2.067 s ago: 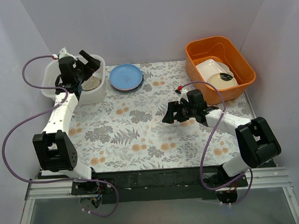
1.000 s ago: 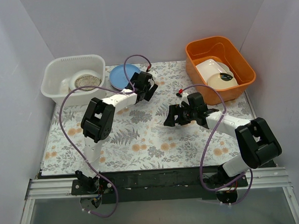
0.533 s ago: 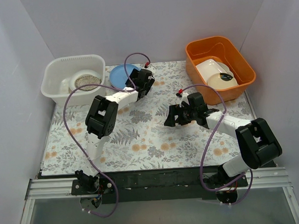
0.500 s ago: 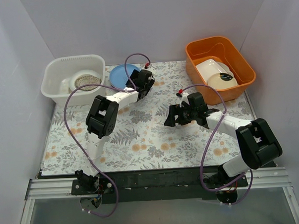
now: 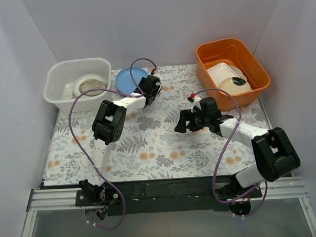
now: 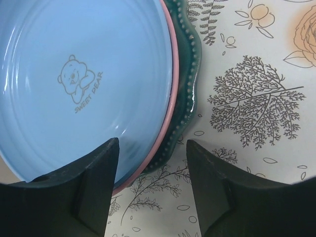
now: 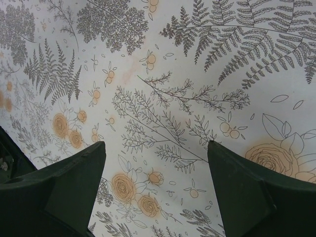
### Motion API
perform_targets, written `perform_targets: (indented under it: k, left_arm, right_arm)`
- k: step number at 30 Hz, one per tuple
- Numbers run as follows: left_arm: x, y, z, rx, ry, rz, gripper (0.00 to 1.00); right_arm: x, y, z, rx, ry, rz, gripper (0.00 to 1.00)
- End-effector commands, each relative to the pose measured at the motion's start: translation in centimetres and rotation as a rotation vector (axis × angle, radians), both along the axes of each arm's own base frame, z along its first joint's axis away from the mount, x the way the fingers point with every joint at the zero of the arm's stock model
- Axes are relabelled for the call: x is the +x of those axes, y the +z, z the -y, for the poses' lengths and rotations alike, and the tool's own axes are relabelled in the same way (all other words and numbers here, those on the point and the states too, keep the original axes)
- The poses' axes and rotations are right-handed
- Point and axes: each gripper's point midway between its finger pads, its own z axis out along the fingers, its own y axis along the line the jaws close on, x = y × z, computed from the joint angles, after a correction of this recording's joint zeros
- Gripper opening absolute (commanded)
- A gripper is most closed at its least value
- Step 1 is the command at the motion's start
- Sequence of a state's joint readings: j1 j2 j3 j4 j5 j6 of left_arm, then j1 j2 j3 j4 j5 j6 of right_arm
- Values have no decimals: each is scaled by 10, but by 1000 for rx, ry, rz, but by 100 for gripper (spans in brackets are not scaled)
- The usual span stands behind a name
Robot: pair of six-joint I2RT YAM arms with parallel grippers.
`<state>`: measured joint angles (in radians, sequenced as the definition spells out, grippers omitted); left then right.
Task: Place the plates into the plastic bin on the countertop
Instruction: Move the plate to the center of the board.
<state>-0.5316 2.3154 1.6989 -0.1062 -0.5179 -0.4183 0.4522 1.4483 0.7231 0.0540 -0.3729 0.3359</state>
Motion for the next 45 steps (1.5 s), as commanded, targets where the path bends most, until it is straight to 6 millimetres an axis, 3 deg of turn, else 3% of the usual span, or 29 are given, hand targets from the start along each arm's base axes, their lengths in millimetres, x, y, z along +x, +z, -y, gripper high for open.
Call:
perform_targets:
  k: [1, 7, 15, 16, 17, 24, 34, 41, 45]
  left_arm:
    - [1, 4, -5, -20, 38, -6, 54]
    - [-5, 0, -7, -31, 52, -24, 45]
    - [-7, 11, -16, -84, 67, -30, 36]
    - [-8, 10, -16, -89, 62, -37, 25]
    - [-10, 8, -18, -89, 67, -40, 0]
    - [-13, 5, -24, -92, 94, -44, 0]
    - [-37, 8, 5, -256, -8, -160, 0]
    - [-73, 7, 21, -329, -50, -256, 0]
    - [-108, -3, 31, -348, -87, -328, 0]
  right_arm:
    - [3, 10, 0, 14, 9, 44, 91]
    - [2, 11, -1, 19, 13, 47, 91]
    - [2, 12, -3, 34, 21, 45, 91]
    - [1, 12, -3, 33, 21, 44, 91]
    - [1, 12, -3, 36, 21, 45, 91]
    - [-2, 14, -1, 38, 14, 48, 91]
    - [-4, 21, 6, 18, -11, 68, 91]
    - [-3, 23, 12, -1, -31, 80, 91]
    - [-1, 25, 13, -7, -34, 88, 91]
